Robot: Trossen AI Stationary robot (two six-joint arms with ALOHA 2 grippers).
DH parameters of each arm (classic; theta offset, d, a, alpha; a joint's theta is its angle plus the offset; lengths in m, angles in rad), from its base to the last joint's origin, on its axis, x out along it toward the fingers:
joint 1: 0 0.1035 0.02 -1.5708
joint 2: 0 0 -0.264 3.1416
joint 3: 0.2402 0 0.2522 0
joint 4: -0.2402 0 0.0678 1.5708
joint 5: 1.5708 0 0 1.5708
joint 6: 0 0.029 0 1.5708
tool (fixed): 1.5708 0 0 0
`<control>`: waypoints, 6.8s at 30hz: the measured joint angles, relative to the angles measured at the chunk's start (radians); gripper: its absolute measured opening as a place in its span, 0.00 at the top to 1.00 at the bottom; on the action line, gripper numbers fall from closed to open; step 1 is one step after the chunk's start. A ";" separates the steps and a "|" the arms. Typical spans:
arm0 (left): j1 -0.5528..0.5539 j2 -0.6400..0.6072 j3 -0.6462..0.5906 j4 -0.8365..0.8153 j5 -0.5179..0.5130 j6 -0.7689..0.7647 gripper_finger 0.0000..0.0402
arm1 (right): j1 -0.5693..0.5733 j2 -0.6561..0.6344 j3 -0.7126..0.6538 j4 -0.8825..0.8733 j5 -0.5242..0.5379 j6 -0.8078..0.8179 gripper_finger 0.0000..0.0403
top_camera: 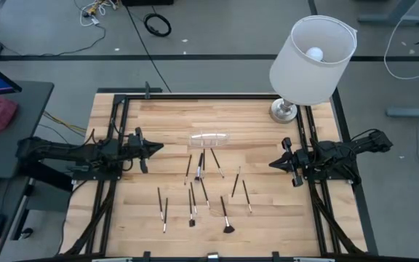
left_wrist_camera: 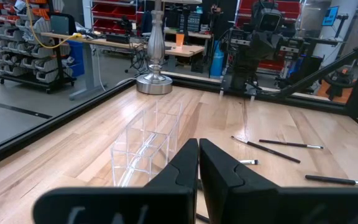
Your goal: Put items in baskets/containers
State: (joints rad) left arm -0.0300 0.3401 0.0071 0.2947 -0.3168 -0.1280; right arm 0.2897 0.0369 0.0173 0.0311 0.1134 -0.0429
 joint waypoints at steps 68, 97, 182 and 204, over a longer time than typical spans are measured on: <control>0.000 0.000 0.000 0.003 0.000 0.000 0.96 | 0.000 0.000 -0.001 0.184 0.004 -0.155 0.96; 0.000 0.012 0.023 0.113 0.006 0.062 0.82 | -0.024 0.393 0.000 0.622 0.166 -0.017 0.73; 0.000 0.190 0.061 0.269 -0.371 0.243 0.65 | 0.309 1.678 0.656 -0.218 0.514 1.116 0.83; 0.000 0.190 0.061 0.269 -0.371 0.245 0.65 | 0.209 1.684 0.389 0.388 0.590 0.689 0.71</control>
State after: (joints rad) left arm -0.0299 0.5297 0.0685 0.5632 -0.6880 0.1173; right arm 0.4988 1.7214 0.4065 0.4194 0.7033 0.6456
